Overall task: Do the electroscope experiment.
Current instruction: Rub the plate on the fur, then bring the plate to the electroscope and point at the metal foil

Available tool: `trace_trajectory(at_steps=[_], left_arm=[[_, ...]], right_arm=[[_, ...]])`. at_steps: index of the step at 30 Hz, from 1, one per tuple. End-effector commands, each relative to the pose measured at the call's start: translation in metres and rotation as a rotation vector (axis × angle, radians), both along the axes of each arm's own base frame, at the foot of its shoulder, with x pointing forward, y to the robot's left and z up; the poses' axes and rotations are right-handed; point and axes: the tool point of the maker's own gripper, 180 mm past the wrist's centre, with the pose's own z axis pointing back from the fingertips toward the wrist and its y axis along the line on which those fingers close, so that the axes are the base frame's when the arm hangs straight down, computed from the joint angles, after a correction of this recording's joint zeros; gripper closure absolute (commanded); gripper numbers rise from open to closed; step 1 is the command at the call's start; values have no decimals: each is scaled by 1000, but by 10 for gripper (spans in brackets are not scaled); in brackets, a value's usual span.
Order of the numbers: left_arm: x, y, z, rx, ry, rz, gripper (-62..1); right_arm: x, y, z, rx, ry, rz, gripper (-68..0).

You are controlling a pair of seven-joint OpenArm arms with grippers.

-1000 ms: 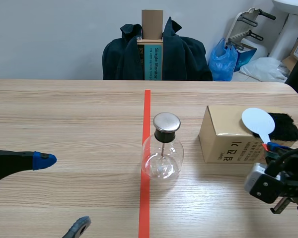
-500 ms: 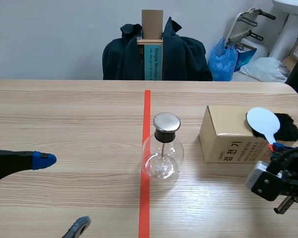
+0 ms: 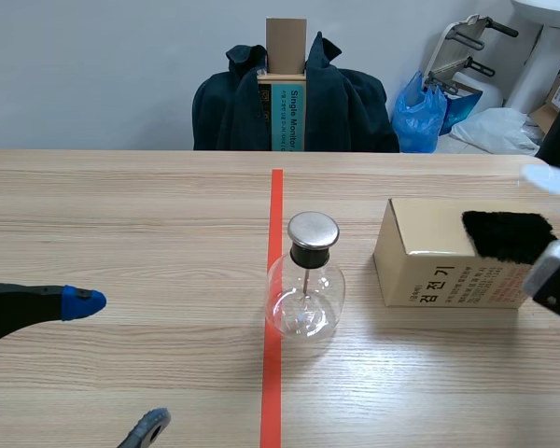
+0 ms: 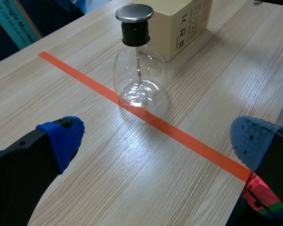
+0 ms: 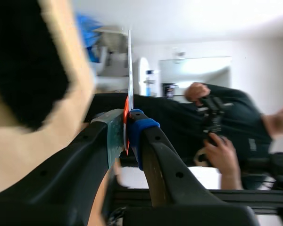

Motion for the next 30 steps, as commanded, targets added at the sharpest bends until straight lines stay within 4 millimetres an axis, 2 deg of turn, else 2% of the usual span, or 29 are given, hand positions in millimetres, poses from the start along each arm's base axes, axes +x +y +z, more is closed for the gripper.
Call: trace_trajectory(at_steps=[1,7,11,17,23,24,25,28,29,30], left_arm=[[2,-2,6,-24,-16,5,-623],[2,-2,6,-24,-16,5,-623],[2,-2,6,-24,-16,5,-623],[2,-2,5,-21,-13,5,-623],[3,-4,4,-22,-12,2,-623],[6,-5,4,-19,-14,0,-598],[8,-7,2,-16,-15,-4,-507],[22,-14,-1,-20,-32,-21,-184],[28,-17,-3,-24,-41,-30,-100],[33,-20,-5,-24,-44,-38,-46]], right_arm=[[7,-4,33,-31,-87,3,-8],[9,-3,102,-44,-269,5,-8],[6,1,134,-48,-354,13,-8],[-2,8,174,-93,-453,30,-8],[-8,16,197,-118,-513,46,-8],[-8,17,199,-120,-519,51,-8],[-9,19,201,-122,-524,54,-8],[-10,20,204,-124,-532,58,-8],[-10,20,205,-124,-533,59,-8],[-10,21,205,-124,-533,59,-8]])
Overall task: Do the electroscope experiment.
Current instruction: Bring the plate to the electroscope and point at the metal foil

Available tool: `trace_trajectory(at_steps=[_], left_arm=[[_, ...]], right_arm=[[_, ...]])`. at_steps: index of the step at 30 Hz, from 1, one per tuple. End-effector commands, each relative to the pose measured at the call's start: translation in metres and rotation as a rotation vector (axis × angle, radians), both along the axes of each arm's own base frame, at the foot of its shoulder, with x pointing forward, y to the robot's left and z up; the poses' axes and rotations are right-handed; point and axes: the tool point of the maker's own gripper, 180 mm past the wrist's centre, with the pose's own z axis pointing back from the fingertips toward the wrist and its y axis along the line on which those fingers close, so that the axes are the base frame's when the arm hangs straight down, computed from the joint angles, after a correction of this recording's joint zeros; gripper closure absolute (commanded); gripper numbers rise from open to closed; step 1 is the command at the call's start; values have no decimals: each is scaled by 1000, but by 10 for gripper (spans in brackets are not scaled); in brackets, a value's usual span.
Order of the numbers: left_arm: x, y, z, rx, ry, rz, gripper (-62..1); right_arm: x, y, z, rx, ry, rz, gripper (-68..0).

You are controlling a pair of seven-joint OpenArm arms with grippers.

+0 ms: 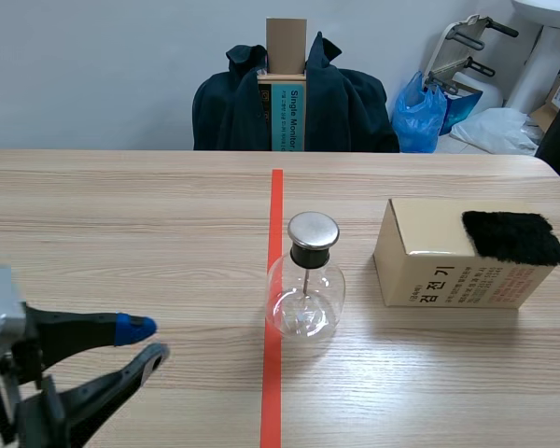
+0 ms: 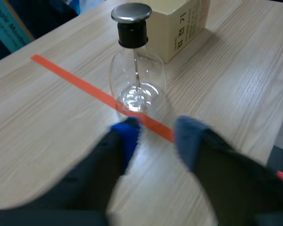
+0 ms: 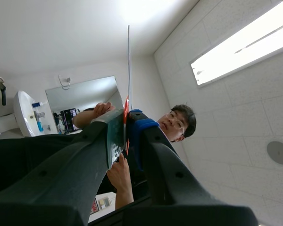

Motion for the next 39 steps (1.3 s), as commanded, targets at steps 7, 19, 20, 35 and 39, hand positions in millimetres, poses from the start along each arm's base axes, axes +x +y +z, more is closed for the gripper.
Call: trace_trajectory(at_steps=[7,19,20,35,39], left_arm=[[50,-30,-28,-18,-9,-14,-26],[76,-50,-79,7,87,13,-26],[76,-50,-81,6,93,17,-26],[78,-53,-80,-15,85,27,-26],[78,-53,-78,-22,80,26,-26]], right_arm=[[-2,0,13,-16,-38,4,-8],[-3,10,12,-24,-40,59,-8],[-3,13,11,-29,-39,73,-8],[8,103,-40,0,124,353,-8],[8,127,-68,-18,191,404,-8]])
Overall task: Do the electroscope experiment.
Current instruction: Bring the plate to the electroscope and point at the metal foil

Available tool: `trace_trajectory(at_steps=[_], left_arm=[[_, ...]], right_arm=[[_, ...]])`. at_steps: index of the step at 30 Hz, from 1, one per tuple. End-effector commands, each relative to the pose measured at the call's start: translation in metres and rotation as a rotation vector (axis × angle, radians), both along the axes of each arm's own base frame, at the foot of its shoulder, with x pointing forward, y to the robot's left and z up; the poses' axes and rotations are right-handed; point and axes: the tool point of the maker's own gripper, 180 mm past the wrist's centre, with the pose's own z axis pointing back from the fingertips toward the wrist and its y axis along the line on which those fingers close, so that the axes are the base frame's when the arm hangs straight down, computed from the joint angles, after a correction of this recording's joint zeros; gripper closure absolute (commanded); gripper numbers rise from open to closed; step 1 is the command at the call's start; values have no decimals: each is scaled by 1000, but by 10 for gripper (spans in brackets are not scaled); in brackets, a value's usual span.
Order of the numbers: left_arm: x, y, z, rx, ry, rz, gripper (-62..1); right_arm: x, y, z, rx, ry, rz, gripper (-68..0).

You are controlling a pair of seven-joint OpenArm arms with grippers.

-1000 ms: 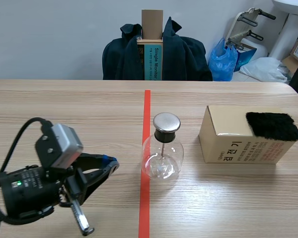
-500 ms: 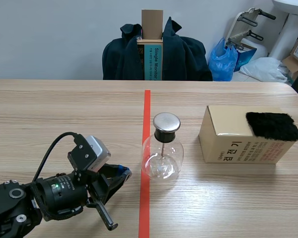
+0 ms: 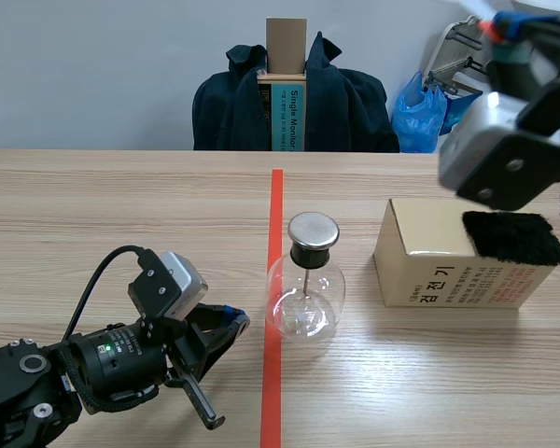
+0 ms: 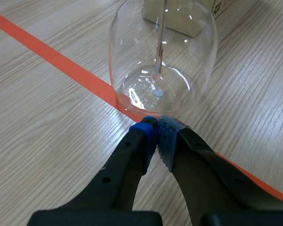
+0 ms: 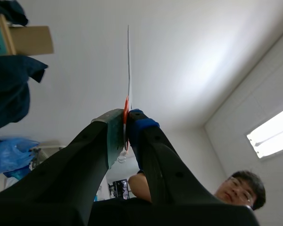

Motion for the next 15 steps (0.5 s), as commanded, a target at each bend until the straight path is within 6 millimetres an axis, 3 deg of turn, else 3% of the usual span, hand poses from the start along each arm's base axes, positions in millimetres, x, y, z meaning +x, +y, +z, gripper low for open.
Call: trace_trajectory(at_steps=[1,7,15], left_arm=[[5,-8,14,-37,-32,-7,-26],[5,-7,14,-37,-32,-7,-26],[5,-7,14,-36,-32,-7,-26]], right_arm=[[2,1,-3,-18,-4,3,-8],[2,18,-34,-39,75,19,-8],[5,12,-69,-67,163,-28,-8]])
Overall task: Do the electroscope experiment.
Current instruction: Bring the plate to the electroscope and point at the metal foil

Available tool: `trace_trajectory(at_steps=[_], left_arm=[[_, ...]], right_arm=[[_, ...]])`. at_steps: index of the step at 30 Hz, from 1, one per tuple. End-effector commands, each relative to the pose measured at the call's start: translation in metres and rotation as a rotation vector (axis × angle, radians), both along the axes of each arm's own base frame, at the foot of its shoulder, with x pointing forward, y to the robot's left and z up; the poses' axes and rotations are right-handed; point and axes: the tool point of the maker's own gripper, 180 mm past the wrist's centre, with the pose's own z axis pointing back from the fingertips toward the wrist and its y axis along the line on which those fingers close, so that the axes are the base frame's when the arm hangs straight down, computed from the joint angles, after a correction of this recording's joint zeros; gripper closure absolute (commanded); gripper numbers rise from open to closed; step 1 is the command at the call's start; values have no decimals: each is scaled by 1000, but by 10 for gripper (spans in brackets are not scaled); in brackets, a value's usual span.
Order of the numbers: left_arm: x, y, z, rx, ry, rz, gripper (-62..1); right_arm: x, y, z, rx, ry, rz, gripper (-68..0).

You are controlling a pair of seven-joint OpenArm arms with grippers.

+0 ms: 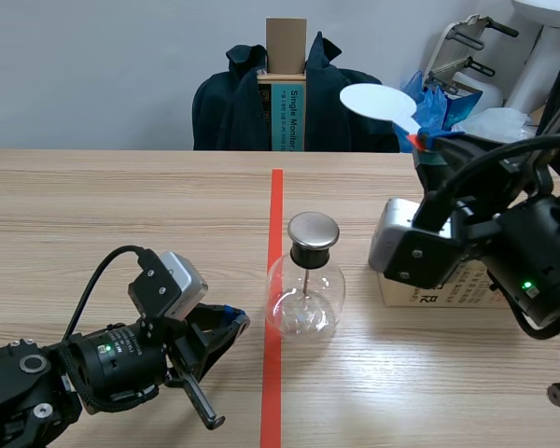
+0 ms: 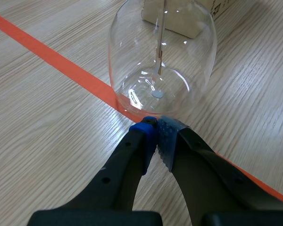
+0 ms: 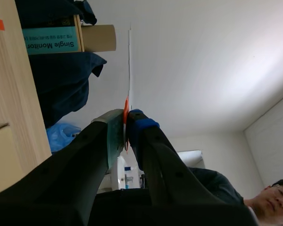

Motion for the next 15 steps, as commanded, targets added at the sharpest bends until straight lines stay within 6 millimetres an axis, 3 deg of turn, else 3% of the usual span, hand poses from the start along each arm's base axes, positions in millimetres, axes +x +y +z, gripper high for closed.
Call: trace_trajectory(at_steps=[1,15], left_arm=[[5,-7,14,-36,-32,-7,-26],[5,-7,14,-36,-32,-7,-26]], right_arm=[[3,-7,-1,-26,-10,-15,-8],[0,-22,-54,-97,116,-56,-8]])
